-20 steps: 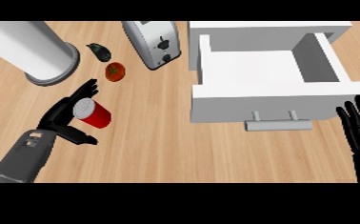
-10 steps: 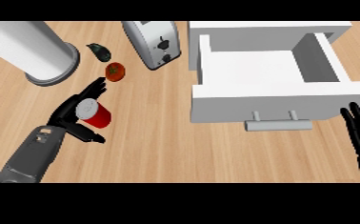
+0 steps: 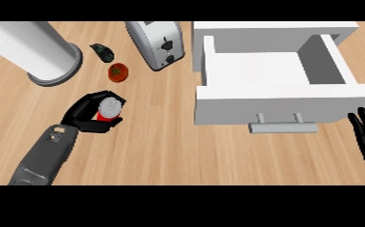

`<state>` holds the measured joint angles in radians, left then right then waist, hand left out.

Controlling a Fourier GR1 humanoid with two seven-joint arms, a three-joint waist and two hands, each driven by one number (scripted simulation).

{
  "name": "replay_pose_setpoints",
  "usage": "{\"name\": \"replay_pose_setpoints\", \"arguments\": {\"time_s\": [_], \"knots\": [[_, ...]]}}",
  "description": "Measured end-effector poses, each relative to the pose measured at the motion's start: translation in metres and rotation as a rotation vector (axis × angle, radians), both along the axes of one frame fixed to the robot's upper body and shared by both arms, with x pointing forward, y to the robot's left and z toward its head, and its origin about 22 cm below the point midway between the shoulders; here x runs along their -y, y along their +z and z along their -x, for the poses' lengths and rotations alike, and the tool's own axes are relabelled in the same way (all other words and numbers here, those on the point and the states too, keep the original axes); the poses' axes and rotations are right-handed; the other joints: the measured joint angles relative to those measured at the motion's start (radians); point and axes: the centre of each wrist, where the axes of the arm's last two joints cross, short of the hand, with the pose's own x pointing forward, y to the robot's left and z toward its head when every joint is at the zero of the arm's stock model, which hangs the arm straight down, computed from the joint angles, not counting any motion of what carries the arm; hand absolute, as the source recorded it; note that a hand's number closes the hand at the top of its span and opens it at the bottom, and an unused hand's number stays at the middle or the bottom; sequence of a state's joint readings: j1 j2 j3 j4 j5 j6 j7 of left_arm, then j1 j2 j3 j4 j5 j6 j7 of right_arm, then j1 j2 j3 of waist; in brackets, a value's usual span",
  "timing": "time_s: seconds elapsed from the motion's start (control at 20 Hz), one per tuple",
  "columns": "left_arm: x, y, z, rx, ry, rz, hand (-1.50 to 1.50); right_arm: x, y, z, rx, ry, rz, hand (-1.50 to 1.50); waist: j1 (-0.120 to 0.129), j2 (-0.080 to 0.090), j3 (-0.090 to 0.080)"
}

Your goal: Pick up the can, place it into the drawer and close the drawer

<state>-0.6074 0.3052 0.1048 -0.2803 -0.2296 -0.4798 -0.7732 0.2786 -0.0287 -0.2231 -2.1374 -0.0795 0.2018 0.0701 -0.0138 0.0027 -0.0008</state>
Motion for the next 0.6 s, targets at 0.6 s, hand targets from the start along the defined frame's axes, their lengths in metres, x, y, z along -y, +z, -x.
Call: {"name": "replay_pose_setpoints", "arguments": {"time_s": [0.6], "knots": [[0.013, -0.010, 0.007, 0.024, 0.303, 0.131, 1.50, 0.006, 0.006, 0.005, -0.001, -0.028, -0.011, -1.50, 0.022, -0.007, 0.001]]}}
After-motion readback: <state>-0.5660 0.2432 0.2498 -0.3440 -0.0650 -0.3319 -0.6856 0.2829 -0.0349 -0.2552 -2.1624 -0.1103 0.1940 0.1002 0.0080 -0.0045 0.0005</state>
